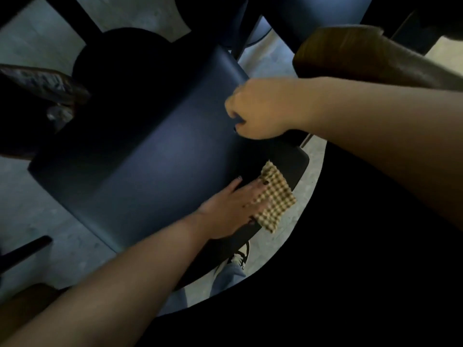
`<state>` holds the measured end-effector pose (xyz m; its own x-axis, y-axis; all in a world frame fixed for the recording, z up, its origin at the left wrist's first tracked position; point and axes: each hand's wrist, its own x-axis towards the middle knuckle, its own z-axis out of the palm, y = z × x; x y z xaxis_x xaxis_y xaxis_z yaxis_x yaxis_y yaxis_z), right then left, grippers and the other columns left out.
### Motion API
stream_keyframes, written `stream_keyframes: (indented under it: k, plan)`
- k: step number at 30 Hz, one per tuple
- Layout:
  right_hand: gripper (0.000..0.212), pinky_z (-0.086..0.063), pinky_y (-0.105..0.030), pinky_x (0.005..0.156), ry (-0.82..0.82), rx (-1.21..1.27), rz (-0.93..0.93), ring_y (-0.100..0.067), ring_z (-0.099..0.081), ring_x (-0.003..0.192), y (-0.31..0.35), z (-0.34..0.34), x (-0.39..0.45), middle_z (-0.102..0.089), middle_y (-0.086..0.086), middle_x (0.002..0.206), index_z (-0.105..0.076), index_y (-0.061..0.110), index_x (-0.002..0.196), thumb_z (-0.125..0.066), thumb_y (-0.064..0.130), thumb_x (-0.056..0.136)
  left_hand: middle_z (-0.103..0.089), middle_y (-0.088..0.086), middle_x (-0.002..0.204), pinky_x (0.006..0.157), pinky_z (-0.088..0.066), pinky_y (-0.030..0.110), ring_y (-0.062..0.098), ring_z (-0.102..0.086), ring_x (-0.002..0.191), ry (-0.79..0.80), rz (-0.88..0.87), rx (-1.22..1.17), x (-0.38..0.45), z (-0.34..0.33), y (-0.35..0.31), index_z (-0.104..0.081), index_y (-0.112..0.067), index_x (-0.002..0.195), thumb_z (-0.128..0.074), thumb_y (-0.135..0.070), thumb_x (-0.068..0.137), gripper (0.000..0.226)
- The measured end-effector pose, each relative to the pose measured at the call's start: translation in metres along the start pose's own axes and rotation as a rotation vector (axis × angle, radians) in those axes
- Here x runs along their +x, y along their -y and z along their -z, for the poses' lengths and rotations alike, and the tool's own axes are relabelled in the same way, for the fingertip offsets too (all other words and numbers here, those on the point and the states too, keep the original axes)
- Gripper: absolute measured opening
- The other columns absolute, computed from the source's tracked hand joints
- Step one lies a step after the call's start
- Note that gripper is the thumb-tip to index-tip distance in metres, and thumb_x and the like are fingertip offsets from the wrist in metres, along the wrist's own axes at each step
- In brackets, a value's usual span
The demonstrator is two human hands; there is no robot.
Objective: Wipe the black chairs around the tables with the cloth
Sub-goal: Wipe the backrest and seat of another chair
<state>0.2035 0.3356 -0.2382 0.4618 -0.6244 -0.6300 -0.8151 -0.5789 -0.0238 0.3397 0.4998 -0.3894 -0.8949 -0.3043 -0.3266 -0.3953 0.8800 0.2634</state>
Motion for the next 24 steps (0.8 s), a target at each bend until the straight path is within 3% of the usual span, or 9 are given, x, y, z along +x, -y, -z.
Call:
stream_keyframes:
  k: [2, 5, 7, 9, 11, 13, 16, 18, 24]
  plan:
    - [0.016, -0.047, -0.033, 0.070, 0.044, -0.008, 0.040, -0.027, -0.056, 0.080, 0.009, -0.001, -0.001, -0.059, -0.009, 0.095, -0.051, 0.011, 0.088, -0.048, 0.027, 0.092, 0.014, 0.011, 0.162, 0.117, 0.007, 0.050, 0.029, 0.015, 0.148, 0.036, 0.033, 0.058, -0.033, 0.003, 0.033, 0.006, -0.022, 0.155, -0.025, -0.042, 0.103, 0.064]
    - [0.026, -0.042, -0.028, 0.067, 0.190, -0.017, -0.089, -0.027, -0.059, 0.089, 0.034, -0.031, -0.006, -0.062, -0.012, 0.111, -0.061, 0.008, 0.105, -0.045, 0.025, 0.094, 0.010, 0.013, 0.162, 0.116, -0.012, 0.059, 0.033, 0.010, 0.149, 0.043, 0.184, 0.006, -0.092, 0.007, 0.082, -0.001, -0.023, 0.155, -0.046, -0.041, 0.098, 0.075]
    - [0.035, -0.046, -0.031, 0.078, 0.360, 0.187, -0.324, -0.028, -0.058, 0.104, 0.049, -0.066, -0.009, -0.058, -0.012, 0.125, -0.059, 0.008, 0.120, -0.048, 0.028, 0.094, 0.029, 0.013, 0.156, 0.110, -0.017, 0.068, 0.039, 0.020, 0.145, 0.135, 0.360, -0.006, -0.130, 0.007, 0.107, 0.017, -0.031, 0.149, -0.049, -0.052, 0.093, 0.089]
    - [0.056, -0.042, -0.041, 0.100, 0.447, 0.499, -0.686, -0.032, -0.044, 0.126, 0.063, -0.101, -0.012, -0.042, -0.015, 0.142, -0.041, 0.008, 0.139, -0.051, 0.037, 0.092, 0.049, 0.009, 0.145, 0.106, -0.016, 0.073, 0.042, 0.035, 0.138, 0.248, 0.508, -0.033, -0.157, 0.005, 0.128, 0.034, -0.043, 0.139, -0.050, -0.067, 0.085, 0.103]
    - [0.082, -0.032, -0.049, 0.109, 0.320, 0.767, -1.087, -0.039, -0.030, 0.135, 0.081, -0.126, -0.015, -0.023, -0.018, 0.150, -0.018, 0.005, 0.148, -0.054, 0.045, 0.086, 0.055, 0.005, 0.141, 0.104, -0.015, 0.075, 0.040, 0.045, 0.131, 0.313, 0.556, -0.096, -0.171, 0.004, 0.140, 0.039, -0.052, 0.132, -0.058, -0.075, 0.073, 0.116]
    - [0.096, -0.024, -0.050, 0.113, 0.109, 0.985, -1.301, -0.042, -0.023, 0.138, 0.103, -0.141, -0.014, -0.012, -0.020, 0.153, -0.007, 0.003, 0.149, -0.058, 0.048, 0.081, 0.055, 0.003, 0.141, 0.103, -0.015, 0.077, 0.042, 0.045, 0.131, 0.344, 0.539, -0.119, -0.176, 0.004, 0.143, 0.040, -0.054, 0.129, -0.064, -0.079, 0.063, 0.126]
    - [0.097, -0.017, -0.044, 0.115, -0.134, 1.206, -1.386, -0.039, -0.013, 0.142, 0.124, -0.158, -0.009, -0.009, -0.018, 0.155, -0.006, 0.003, 0.150, -0.062, 0.042, 0.081, 0.051, 0.006, 0.144, 0.102, -0.014, 0.077, 0.046, 0.040, 0.133, 0.350, 0.533, -0.097, -0.174, 0.001, 0.142, 0.041, -0.051, 0.130, -0.066, -0.081, 0.058, 0.132]
    - [0.093, -0.015, -0.042, 0.115, -0.187, 1.207, -1.391, -0.037, -0.008, 0.143, 0.128, -0.165, -0.003, -0.007, -0.015, 0.157, -0.006, 0.004, 0.150, -0.061, 0.040, 0.084, 0.047, 0.006, 0.146, 0.103, -0.014, 0.077, 0.046, 0.039, 0.134, 0.340, 0.542, -0.091, -0.173, 0.000, 0.142, 0.034, -0.049, 0.138, -0.067, -0.080, 0.058, 0.133]
    - [0.083, -0.018, -0.049, 0.112, -0.090, 1.009, -1.526, -0.039, -0.004, 0.145, 0.135, -0.171, 0.022, 0.003, -0.016, 0.159, 0.004, 0.003, 0.150, -0.055, 0.019, 0.094, 0.048, 0.006, 0.146, 0.104, -0.012, 0.076, 0.045, 0.039, 0.134, 0.338, 0.548, -0.100, -0.172, -0.002, 0.142, 0.027, -0.048, 0.143, -0.069, -0.078, 0.059, 0.131]
